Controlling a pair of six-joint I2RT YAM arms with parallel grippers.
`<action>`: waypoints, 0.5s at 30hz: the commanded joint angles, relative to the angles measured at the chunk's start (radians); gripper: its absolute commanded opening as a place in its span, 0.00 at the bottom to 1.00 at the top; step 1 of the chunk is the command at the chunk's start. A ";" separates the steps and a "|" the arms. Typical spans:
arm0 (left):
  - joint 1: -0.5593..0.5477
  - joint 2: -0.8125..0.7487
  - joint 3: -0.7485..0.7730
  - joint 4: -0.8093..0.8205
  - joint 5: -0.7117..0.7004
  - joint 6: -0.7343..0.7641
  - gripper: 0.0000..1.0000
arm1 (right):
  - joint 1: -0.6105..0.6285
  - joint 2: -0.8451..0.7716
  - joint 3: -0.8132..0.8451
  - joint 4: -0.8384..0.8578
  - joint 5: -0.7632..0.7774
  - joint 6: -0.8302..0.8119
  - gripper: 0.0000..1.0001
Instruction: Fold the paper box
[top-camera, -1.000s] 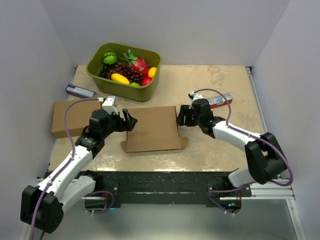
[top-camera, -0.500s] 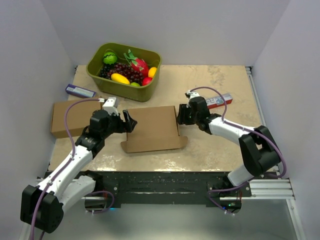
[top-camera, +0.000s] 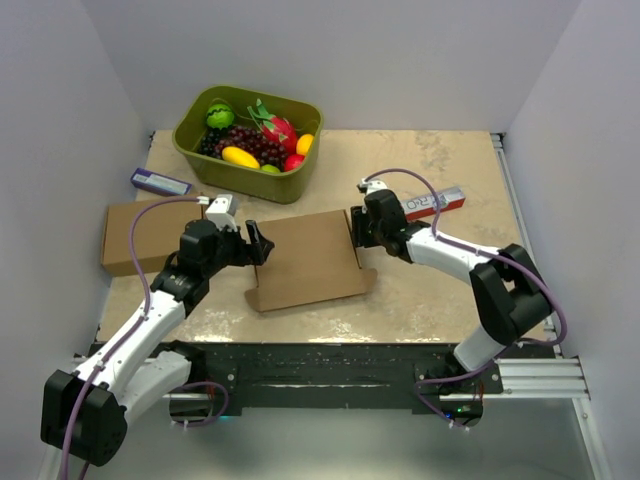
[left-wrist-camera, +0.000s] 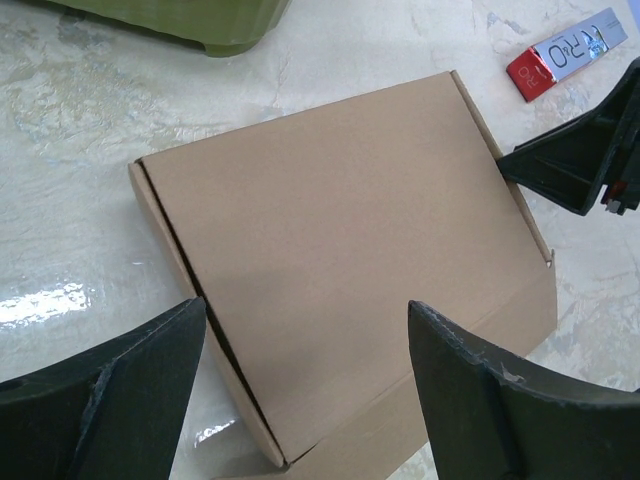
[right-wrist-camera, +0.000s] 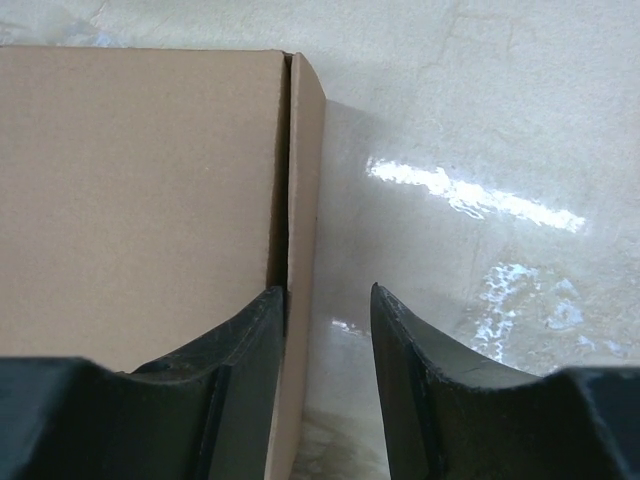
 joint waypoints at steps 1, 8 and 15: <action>0.007 -0.002 0.029 0.020 0.004 0.015 0.86 | 0.048 0.035 0.071 -0.058 0.056 -0.046 0.41; 0.007 -0.019 0.034 0.005 -0.006 0.021 0.86 | 0.057 0.086 0.095 -0.084 0.018 -0.066 0.32; 0.007 -0.020 0.087 -0.049 0.001 0.078 0.86 | 0.056 0.127 0.126 -0.147 -0.056 -0.104 0.13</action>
